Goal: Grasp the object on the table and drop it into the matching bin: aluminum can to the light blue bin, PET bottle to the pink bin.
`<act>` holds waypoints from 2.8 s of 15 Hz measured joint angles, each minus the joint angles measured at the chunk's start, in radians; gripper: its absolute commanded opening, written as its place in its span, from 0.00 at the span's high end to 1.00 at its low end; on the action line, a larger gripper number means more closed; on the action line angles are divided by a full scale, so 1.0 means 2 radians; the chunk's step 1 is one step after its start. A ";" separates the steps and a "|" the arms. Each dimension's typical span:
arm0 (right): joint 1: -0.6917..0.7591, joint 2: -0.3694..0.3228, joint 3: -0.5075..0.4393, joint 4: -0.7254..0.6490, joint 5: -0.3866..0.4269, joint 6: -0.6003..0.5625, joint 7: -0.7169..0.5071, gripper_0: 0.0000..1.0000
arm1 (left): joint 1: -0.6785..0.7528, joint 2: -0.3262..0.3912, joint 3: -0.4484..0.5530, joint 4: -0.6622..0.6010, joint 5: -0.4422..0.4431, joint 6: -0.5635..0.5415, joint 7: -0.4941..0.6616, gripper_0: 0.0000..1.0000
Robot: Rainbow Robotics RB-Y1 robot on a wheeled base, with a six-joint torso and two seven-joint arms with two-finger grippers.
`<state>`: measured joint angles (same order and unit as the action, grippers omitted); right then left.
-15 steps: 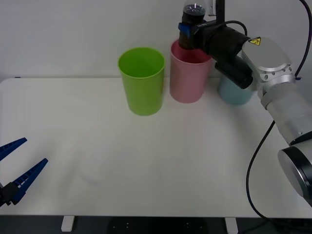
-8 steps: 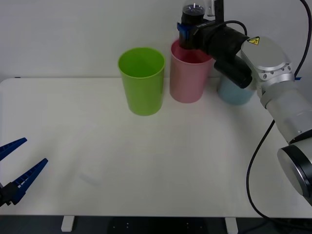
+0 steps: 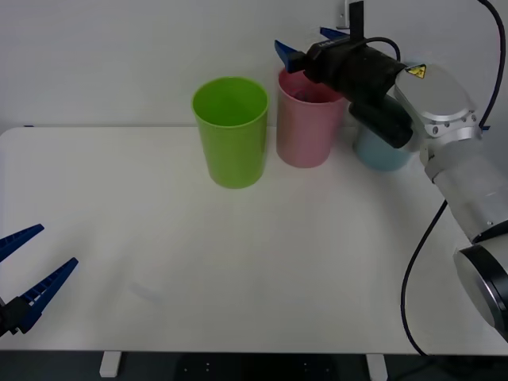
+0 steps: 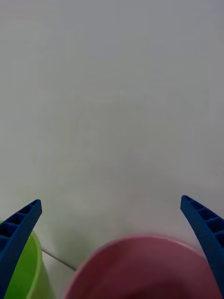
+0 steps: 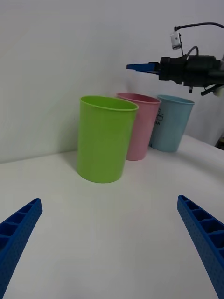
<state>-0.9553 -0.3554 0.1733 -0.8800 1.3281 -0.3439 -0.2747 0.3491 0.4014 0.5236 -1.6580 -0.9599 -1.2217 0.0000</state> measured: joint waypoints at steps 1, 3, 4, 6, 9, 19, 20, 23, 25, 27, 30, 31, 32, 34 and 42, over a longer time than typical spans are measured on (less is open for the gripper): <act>0.017 0.000 -0.004 -0.025 0.000 0.002 0.000 0.00 | 0.000 0.000 0.000 0.000 0.000 0.000 0.000 0.00; 0.049 -0.003 -0.009 -0.070 0.000 0.002 0.000 0.00 | 0.000 0.000 0.000 0.000 0.000 0.000 0.000 0.00; 0.066 -0.007 -0.010 -0.093 -0.001 0.001 -0.001 0.00 | 0.000 0.000 0.000 0.000 0.000 0.000 0.000 0.00; 0.099 -0.017 -0.010 -0.138 -0.003 -0.003 0.000 0.00 | 0.000 0.000 0.000 0.000 0.000 0.000 0.000 0.00; 0.146 -0.038 -0.010 -0.199 -0.013 -0.012 0.000 0.00 | 0.000 0.000 0.000 0.000 0.000 0.000 0.000 0.00; 0.318 -0.114 -0.050 -0.351 -0.072 -0.096 0.031 0.00 | 0.000 0.000 0.000 0.000 0.000 0.000 0.000 0.00; 0.334 -0.114 -0.064 -0.358 -0.073 -0.119 0.036 0.00 | 0.000 0.000 0.000 0.000 0.000 0.000 0.000 0.00; 0.373 -0.114 -0.094 -0.370 -0.073 -0.169 0.054 0.00 | 0.000 0.000 0.000 0.000 0.000 0.000 0.000 0.00; 0.393 -0.115 -0.110 -0.374 -0.073 -0.192 0.071 0.00 | 0.000 0.000 0.000 0.000 0.000 0.000 0.000 0.00; 0.415 -0.115 -0.122 -0.374 -0.073 -0.208 0.112 0.00 | 0.000 0.000 0.000 0.000 0.000 0.000 0.000 0.00; 0.443 -0.114 -0.145 -0.374 -0.073 -0.255 0.132 0.00 | 0.000 0.000 0.000 0.000 0.000 0.000 0.000 0.00; 0.451 -0.113 -0.155 -0.374 -0.073 -0.273 0.133 0.00 | 0.000 0.000 0.000 0.000 0.000 0.000 0.000 0.00; 0.460 -0.110 -0.165 -0.374 -0.073 -0.292 0.135 0.00 | 0.000 0.000 0.000 0.000 0.000 0.000 0.000 0.00; 0.476 -0.102 -0.186 -0.375 -0.073 -0.327 0.136 0.00 | 0.000 0.000 0.000 0.000 0.000 0.000 0.000 0.00; 0.568 -0.083 -0.237 -0.415 -0.092 -0.376 0.130 0.00 | 0.000 0.000 0.000 0.000 0.000 0.000 0.000 0.00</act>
<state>0.1804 -0.5217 -0.3008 -1.7091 1.1443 -1.0955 -0.0154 0.3491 0.4014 0.5236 -1.6581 -0.9599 -1.2217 0.0000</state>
